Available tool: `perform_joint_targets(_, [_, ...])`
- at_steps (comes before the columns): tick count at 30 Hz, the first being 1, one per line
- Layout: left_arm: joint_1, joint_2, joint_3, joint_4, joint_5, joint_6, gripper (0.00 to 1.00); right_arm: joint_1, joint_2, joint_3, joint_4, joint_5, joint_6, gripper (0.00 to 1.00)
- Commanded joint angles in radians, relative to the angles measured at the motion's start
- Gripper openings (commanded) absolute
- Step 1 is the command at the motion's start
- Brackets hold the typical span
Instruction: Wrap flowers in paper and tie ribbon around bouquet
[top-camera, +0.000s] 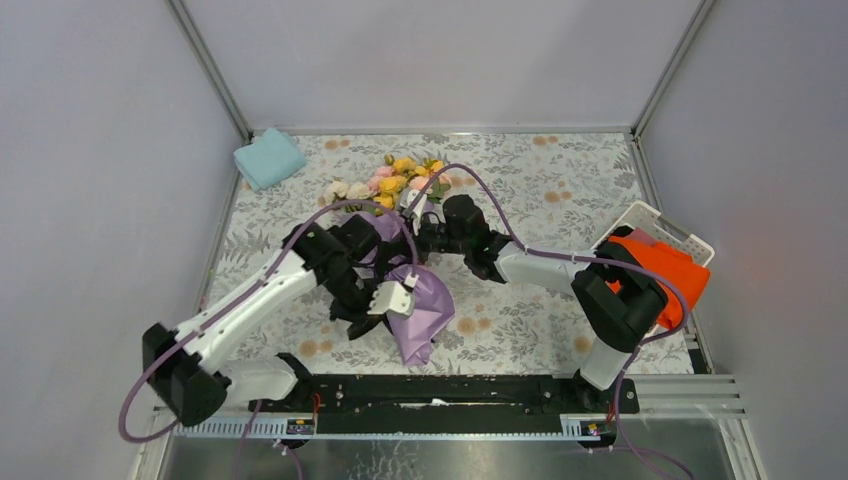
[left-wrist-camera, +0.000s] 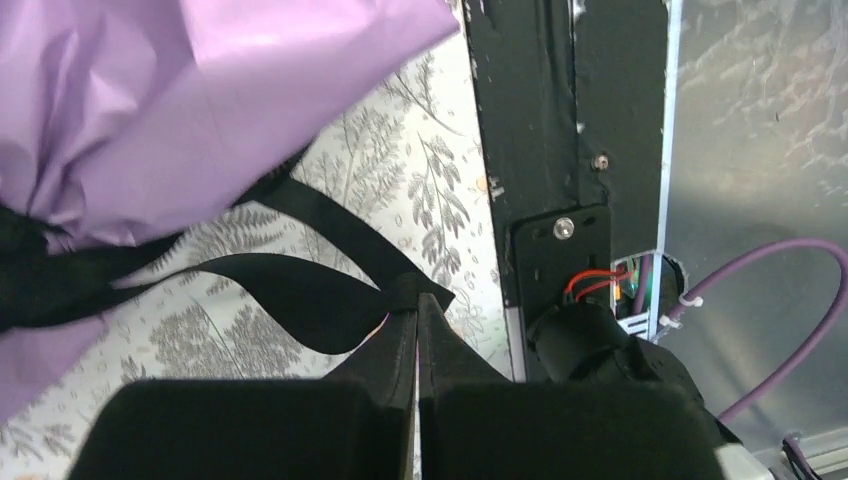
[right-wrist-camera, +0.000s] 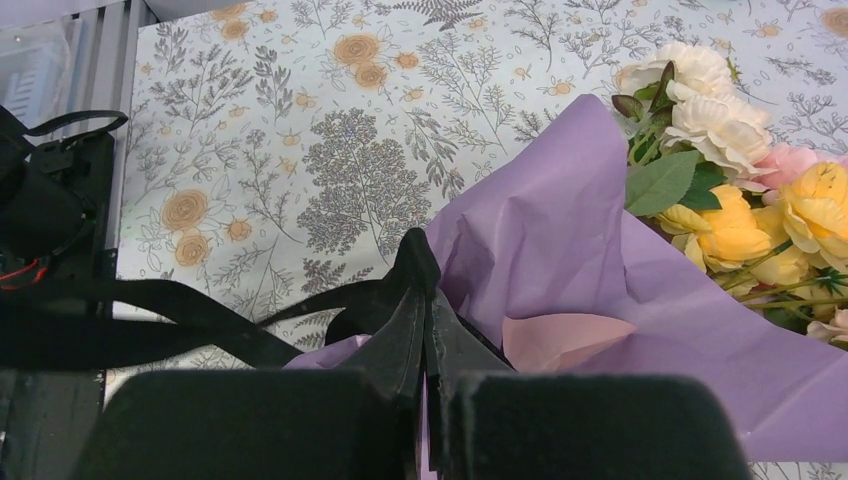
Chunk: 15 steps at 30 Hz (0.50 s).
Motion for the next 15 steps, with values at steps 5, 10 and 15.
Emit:
perform_joint_targets(5, [-0.209, 0.241, 0.153, 0.305, 0.149, -0.206, 0.00, 0.000, 0.003, 0.050, 0.047, 0.009, 0.067, 0.00])
perform_joint_targets(10, [-0.233, 0.335, 0.285, 0.423, 0.185, -0.356, 0.00, -0.009, 0.009, 0.035, 0.075, -0.009, 0.103, 0.00])
perform_joint_targets(15, [-0.232, 0.356, 0.296, 0.524, 0.188, -0.456, 0.16, -0.026, 0.024, 0.032, 0.094, -0.031, 0.145, 0.00])
